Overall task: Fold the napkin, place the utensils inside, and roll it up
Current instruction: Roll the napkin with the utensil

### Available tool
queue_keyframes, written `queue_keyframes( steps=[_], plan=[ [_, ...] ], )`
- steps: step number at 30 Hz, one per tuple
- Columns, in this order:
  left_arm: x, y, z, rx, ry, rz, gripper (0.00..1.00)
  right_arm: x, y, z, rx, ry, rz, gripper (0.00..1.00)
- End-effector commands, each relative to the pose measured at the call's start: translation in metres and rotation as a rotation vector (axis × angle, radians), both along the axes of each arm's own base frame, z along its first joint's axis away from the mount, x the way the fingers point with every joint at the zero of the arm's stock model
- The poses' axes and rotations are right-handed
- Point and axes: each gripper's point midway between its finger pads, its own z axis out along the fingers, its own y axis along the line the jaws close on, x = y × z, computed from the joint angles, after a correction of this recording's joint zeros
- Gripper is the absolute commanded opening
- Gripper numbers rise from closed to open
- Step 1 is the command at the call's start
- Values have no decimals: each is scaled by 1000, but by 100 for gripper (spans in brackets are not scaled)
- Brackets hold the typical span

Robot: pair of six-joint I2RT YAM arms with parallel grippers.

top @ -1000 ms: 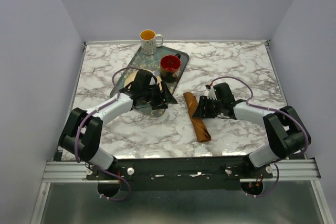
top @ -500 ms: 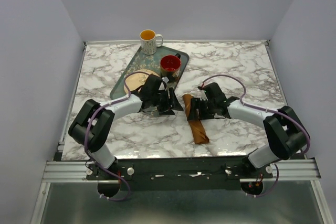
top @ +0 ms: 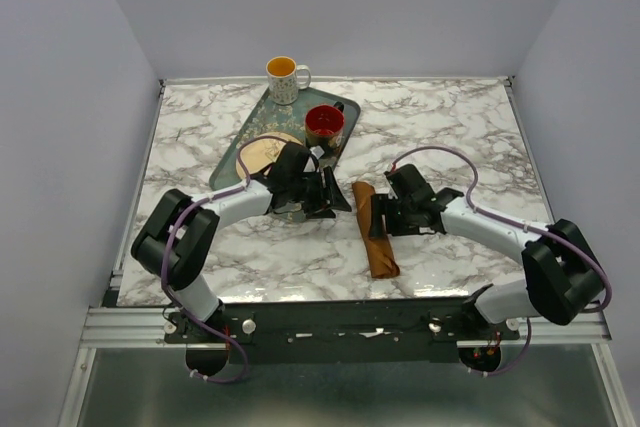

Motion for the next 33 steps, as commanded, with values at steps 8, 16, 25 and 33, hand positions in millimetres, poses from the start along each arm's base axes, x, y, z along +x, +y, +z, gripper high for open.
queue_keyframes(
  steps=[8, 16, 25, 33],
  plan=[
    [-9, -18, -6, -33, 35, -51, 61, -24, 10, 4, 79, 31, -15, 60],
    [-14, -27, -10, -30, 39, -87, 61, -23, 31, 13, 143, 37, 19, 58],
    [-13, -26, -17, 10, 23, -100, 62, -19, 48, 21, 220, 43, 20, 59],
    [-15, -24, -22, 36, 20, -129, 66, -13, 55, 23, 232, 58, 16, 60]
  ],
)
